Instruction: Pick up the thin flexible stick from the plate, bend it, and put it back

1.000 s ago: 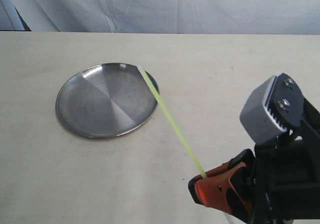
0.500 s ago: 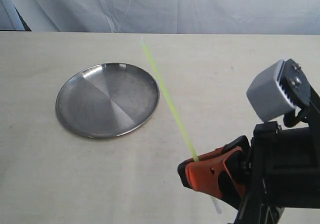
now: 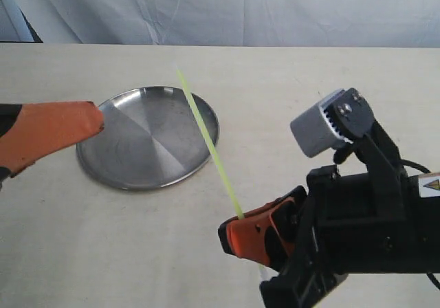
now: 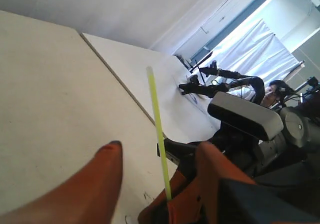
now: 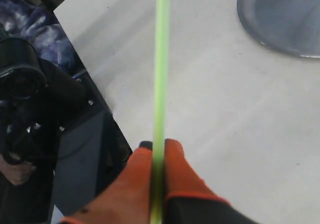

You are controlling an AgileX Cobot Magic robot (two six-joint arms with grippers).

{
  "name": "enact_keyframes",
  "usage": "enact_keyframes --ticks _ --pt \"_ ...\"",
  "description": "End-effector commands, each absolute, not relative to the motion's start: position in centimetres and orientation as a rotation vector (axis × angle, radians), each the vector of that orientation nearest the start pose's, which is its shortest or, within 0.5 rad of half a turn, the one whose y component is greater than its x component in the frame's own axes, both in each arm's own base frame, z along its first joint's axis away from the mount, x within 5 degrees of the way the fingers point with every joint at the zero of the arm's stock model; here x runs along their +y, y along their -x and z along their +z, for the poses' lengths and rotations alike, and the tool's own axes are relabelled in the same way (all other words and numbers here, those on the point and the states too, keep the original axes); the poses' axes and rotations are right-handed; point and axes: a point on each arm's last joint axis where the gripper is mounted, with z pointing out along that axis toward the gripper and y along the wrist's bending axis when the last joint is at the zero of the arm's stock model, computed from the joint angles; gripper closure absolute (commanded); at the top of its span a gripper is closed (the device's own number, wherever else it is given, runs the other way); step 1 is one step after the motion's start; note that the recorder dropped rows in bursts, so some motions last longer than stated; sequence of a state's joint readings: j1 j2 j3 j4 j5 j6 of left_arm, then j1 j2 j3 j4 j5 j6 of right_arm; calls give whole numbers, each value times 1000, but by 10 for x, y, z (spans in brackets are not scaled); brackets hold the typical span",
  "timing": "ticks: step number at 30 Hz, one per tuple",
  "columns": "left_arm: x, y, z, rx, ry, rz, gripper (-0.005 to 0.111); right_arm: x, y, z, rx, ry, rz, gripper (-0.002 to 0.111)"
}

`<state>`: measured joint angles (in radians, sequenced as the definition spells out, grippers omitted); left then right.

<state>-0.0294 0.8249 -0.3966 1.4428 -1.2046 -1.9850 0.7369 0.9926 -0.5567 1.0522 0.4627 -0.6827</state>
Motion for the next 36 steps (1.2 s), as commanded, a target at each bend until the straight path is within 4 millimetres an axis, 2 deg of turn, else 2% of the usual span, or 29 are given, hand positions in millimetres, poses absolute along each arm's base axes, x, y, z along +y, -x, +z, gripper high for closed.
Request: enact_keyframes --ticks 1,6,12,17,23,30,33,36 --pt "-88 -123 293 1746 -319 -1577 46 160 -127 268 2164 600 1046 109" --pt "-88 -130 291 1751 -272 -1599 46 176 -133 269 2160 665 1128 109" --pt "-88 -135 287 1771 -251 -1612 46 200 -154 271 2187 710 1159 109" --pt "-87 -137 290 1724 -251 -1594 46 213 -158 275 2169 818 1227 109" --pt "-85 -142 283 1791 -230 -1505 46 215 -155 279 2152 843 1280 109" --pt "-85 -143 282 1793 -213 -1497 46 215 -155 279 2140 848 1284 109" --pt "-84 -144 284 1775 -188 -1503 58 218 -152 280 2116 879 1290 109" --pt "-84 -145 285 1738 -239 -1456 77 221 -147 281 2076 942 1302 109"
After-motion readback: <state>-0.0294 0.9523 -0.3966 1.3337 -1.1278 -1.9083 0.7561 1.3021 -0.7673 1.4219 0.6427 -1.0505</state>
